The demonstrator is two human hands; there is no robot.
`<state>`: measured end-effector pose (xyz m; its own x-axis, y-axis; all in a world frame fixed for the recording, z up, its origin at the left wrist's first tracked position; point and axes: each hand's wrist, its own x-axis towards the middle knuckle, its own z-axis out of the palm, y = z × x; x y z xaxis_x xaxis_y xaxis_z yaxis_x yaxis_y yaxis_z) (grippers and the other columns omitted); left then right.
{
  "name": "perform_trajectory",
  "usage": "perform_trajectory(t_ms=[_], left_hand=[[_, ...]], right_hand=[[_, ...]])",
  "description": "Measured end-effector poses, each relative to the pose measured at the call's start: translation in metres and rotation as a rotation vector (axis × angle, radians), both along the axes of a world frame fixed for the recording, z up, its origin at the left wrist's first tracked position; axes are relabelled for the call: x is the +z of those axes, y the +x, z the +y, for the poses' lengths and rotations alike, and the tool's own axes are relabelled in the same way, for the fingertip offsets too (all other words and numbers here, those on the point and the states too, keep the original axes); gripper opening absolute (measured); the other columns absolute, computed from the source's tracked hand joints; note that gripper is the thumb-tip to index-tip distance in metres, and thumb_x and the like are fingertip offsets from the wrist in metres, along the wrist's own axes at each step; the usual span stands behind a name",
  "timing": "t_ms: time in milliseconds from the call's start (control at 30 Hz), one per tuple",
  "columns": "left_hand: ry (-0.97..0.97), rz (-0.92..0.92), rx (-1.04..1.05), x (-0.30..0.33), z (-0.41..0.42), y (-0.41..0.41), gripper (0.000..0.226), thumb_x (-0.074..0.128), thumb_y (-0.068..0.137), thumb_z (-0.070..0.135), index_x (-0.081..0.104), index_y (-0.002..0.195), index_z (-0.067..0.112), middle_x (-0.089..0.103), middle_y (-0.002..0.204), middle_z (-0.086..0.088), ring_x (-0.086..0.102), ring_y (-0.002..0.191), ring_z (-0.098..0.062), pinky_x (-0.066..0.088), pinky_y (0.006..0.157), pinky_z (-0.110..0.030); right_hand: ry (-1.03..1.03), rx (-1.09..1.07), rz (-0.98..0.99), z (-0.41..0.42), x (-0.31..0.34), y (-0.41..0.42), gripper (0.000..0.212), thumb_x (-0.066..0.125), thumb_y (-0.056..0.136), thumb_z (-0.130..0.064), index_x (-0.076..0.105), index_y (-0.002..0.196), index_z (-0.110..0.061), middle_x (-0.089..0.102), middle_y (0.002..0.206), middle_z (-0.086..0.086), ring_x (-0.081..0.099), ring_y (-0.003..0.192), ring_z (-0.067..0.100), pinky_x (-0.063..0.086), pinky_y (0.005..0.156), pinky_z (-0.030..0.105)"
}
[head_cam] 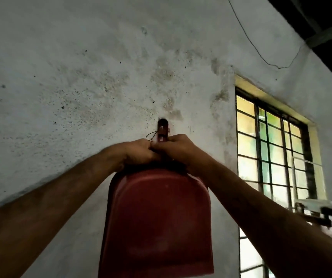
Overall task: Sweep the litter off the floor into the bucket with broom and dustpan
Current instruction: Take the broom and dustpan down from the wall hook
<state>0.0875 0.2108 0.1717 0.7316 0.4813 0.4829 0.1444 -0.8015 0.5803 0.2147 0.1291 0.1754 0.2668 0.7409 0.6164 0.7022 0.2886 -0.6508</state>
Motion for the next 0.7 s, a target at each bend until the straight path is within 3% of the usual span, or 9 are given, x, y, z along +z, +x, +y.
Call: perform_trajectory(t_ms=[67,133,267,367,467,567,633,700], left_hand=[[-0.037,-0.043,0.013,-0.010,-0.001,0.007,0.022,0.071,0.085,0.030,0.072,0.107,0.024,0.075,0.097,-0.004,0.073,0.090,-0.022,0.059,0.086,-0.041],[-0.045,-0.006,0.046,-0.022,-0.004,0.007,0.022,0.070,0.086,0.040,0.073,0.102,0.027,0.075,0.096,-0.001,0.072,0.089,-0.021,0.059,0.083,-0.037],[-0.101,-0.041,0.123,-0.038,-0.001,-0.004,0.042,0.059,0.088,0.055,0.075,0.099,0.017,0.076,0.094,-0.003,0.072,0.090,-0.020,0.056,0.088,-0.036],[-0.016,-0.015,0.196,-0.046,0.001,-0.019,0.049,0.047,0.092,0.058,0.077,0.094,0.019,0.075,0.090,0.002,0.071,0.088,-0.014,0.052,0.088,-0.028],[-0.004,0.025,0.197,-0.054,0.002,-0.035,0.050,0.047,0.090,0.060,0.077,0.092,0.020,0.076,0.090,0.004,0.071,0.088,-0.012,0.052,0.089,-0.026],[0.005,0.029,0.152,-0.056,0.002,-0.051,0.045,0.052,0.088,0.057,0.078,0.094,0.020,0.076,0.096,0.006,0.071,0.093,-0.007,0.052,0.089,-0.023],[0.040,0.030,0.129,-0.056,0.003,-0.060,0.043,0.055,0.086,0.055,0.077,0.095,0.021,0.076,0.097,0.007,0.071,0.094,-0.006,0.052,0.092,-0.025],[0.056,0.035,0.116,-0.056,0.004,-0.067,0.039,0.059,0.084,0.053,0.077,0.094,0.020,0.076,0.094,0.005,0.072,0.091,-0.010,0.054,0.090,-0.029]], right_hand=[[-0.037,-0.008,-0.038,-0.006,-0.005,0.007,0.038,0.074,0.083,-0.046,0.077,0.093,-0.009,0.074,0.088,0.011,0.072,0.077,0.018,0.059,0.070,0.030],[-0.072,0.004,-0.028,-0.010,-0.010,0.016,0.055,0.070,0.082,-0.057,0.076,0.098,-0.005,0.074,0.094,0.013,0.073,0.083,0.021,0.059,0.074,0.032],[0.130,-0.073,0.102,0.014,-0.020,0.045,0.069,0.070,0.075,-0.066,0.072,0.095,0.000,0.065,0.082,0.006,0.065,0.079,0.020,0.050,0.066,0.032],[0.166,-0.200,0.179,0.042,-0.033,0.063,0.065,0.076,0.070,-0.060,0.068,0.112,-0.012,0.067,0.108,0.005,0.065,0.102,0.023,0.052,0.075,0.031],[-0.024,-0.274,0.133,0.061,-0.048,0.066,0.080,0.077,0.078,-0.046,0.045,0.139,-0.006,0.051,0.137,0.010,0.052,0.122,0.025,0.049,0.091,0.033],[-0.154,-0.275,0.115,0.087,-0.062,0.064,0.076,0.075,0.081,-0.047,0.047,0.136,-0.003,0.055,0.131,0.010,0.056,0.117,0.024,0.049,0.086,0.030],[-0.139,-0.261,0.132,0.103,-0.069,0.063,0.068,0.074,0.080,-0.045,0.054,0.130,-0.004,0.063,0.120,0.010,0.062,0.108,0.024,0.056,0.088,0.035],[-0.124,-0.269,0.118,0.107,-0.069,0.061,0.057,0.072,0.084,-0.040,0.057,0.126,-0.005,0.064,0.113,0.009,0.064,0.099,0.022,0.057,0.081,0.032]])
